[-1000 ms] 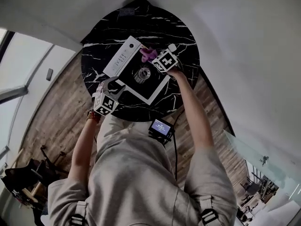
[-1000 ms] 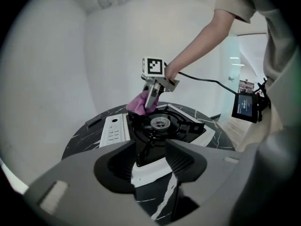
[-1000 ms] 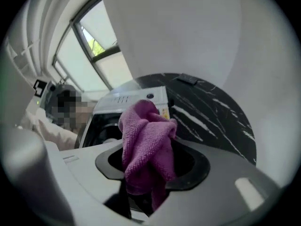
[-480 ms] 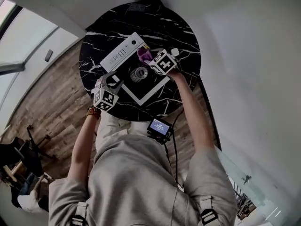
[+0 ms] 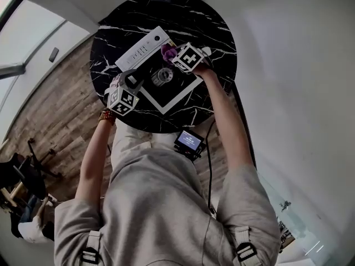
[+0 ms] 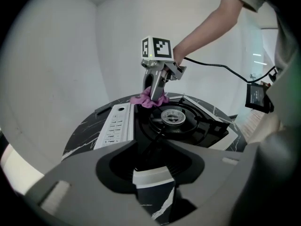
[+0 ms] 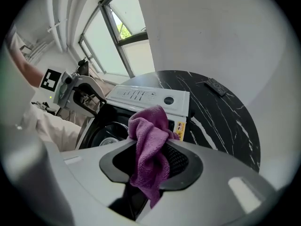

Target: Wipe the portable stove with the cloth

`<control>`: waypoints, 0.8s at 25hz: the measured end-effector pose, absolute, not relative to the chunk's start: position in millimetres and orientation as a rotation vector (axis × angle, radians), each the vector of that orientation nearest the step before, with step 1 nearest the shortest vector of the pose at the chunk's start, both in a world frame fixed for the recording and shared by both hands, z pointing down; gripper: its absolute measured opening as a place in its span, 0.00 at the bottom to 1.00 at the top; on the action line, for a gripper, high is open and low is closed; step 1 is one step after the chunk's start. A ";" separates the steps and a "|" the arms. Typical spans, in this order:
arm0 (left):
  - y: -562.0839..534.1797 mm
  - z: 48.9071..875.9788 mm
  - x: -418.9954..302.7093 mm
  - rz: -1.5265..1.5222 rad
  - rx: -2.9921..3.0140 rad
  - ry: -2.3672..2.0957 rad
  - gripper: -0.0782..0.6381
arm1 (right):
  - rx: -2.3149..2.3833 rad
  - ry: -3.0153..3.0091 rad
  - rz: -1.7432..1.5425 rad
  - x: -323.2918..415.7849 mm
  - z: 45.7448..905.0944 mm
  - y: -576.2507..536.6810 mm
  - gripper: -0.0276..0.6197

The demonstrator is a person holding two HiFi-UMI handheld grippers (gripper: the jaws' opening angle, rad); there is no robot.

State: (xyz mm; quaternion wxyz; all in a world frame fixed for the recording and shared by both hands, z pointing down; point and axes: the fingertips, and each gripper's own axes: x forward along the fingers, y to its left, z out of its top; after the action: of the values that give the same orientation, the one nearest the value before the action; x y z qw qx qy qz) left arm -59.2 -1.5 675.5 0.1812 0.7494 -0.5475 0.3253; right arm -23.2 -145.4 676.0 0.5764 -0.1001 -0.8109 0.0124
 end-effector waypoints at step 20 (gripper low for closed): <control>-2.1 685.3 -58.9 0.843 2.052 -1.468 0.32 | -0.258 -1.789 -0.002 61.3 681.0 -123.3 0.22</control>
State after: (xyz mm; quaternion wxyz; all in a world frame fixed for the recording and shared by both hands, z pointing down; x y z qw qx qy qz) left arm -58.9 -2.1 685.3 0.2383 0.7491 -0.5361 0.3077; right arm 61.3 -123.3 681.0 0.6187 -0.1122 -0.7776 -0.0007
